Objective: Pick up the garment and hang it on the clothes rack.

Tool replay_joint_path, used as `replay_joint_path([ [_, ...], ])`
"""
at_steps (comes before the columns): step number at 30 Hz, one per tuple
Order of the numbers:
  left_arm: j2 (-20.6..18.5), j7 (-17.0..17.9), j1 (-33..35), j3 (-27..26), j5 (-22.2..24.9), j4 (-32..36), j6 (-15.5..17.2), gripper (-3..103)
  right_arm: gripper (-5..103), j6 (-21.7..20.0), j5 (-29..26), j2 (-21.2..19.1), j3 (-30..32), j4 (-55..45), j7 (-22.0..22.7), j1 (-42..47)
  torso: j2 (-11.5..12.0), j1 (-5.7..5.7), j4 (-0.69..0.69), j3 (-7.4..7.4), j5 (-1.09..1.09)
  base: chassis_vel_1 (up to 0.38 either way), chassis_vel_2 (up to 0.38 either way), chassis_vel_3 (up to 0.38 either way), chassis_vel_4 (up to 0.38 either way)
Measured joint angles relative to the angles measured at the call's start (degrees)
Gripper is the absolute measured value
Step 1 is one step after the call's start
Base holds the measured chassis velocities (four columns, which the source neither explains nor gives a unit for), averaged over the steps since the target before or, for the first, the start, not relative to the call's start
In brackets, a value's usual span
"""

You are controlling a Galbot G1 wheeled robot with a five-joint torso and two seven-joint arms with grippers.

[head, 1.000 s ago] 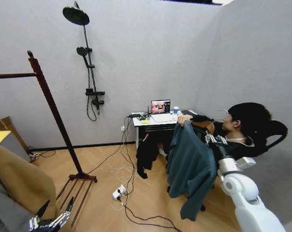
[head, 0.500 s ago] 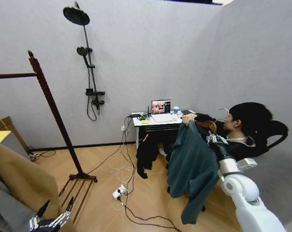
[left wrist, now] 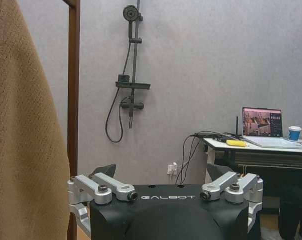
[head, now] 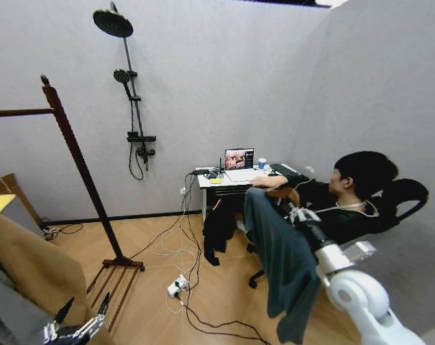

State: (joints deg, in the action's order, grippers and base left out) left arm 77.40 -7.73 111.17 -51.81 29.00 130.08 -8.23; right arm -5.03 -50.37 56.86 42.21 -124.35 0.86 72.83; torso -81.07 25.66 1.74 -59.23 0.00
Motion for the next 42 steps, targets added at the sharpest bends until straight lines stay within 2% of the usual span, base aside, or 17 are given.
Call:
replay_joint_path([
  [4, 0.0, 0.0, 0.0, 0.0, 0.0, 0.0, 0.0, 100, 10, 0.22, 1.61, -0.63, -0.74, 0.32, 0.46, 0.21, 0.0, 0.0, 0.0, 0.0, 0.0, 0.0, 0.0, 0.0, 0.0],
  [6, 0.0, 0.0, 0.0, 0.0, 0.0, 0.0, 0.0, 100, 10, 0.17, 4.73, -1.25, -1.24, 0.71, 2.98, -0.02, 0.0, 0.01, 0.0, 0.0, 0.0, 0.0, 0.0, 0.0, 0.0],
  [11, 0.0, 0.0, 0.0, 0.0, 0.0, 0.0, 0.0, 100, 10, -0.18, 4.98, -1.26, -1.22, 0.66, 5.58, 0.39, 0.0, 0.0, 0.0, 0.0, 0.01, 0.0, 0.0, 0.0, 0.0],
  [22, 0.0, 0.0, 0.0, 0.0, 0.0, 0.0, 0.0, 100, 10, 0.76, 4.25, -1.22, -0.27, 0.36, 5.34, 2.03, 0.0, -0.01, 0.0, 0.0, 0.01, 0.016, 0.016, 0.014, 0.014],
  [42, 0.0, 0.0, 0.0, 0.0, 0.0, 0.0, 0.0, 100, 10, 2.38, 6.05, -0.68, 0.38, 1.09, 4.38, 2.09, 0.0, -0.01, 0.0, 0.0, 0.01, 0.107, 0.106, 0.103, 0.103],
])
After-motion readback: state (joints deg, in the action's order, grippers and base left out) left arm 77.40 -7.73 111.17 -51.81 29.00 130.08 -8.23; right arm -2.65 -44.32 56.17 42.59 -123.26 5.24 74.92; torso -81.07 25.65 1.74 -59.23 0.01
